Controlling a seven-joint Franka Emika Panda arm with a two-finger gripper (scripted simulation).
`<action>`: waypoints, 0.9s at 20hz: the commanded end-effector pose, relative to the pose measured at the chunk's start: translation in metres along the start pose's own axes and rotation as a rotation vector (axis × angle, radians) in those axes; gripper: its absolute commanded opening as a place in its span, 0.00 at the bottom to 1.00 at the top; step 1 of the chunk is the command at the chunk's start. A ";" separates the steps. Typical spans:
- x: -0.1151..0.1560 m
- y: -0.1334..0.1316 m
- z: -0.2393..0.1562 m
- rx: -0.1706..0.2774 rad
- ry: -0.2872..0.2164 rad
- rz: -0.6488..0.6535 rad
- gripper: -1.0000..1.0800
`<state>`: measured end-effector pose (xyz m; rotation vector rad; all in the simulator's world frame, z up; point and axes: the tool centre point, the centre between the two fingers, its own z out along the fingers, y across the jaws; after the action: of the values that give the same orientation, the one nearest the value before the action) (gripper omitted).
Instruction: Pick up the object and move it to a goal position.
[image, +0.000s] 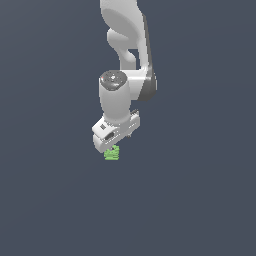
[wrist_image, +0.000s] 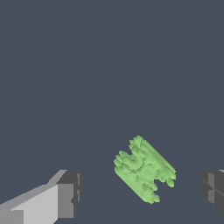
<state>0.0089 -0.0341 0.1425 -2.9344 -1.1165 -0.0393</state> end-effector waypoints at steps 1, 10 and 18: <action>-0.003 0.003 0.004 0.000 -0.003 -0.066 0.96; -0.014 0.012 0.019 0.003 -0.012 -0.298 0.96; -0.023 0.019 0.032 0.008 -0.018 -0.504 0.96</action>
<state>0.0050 -0.0611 0.1122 -2.6045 -1.7635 -0.0105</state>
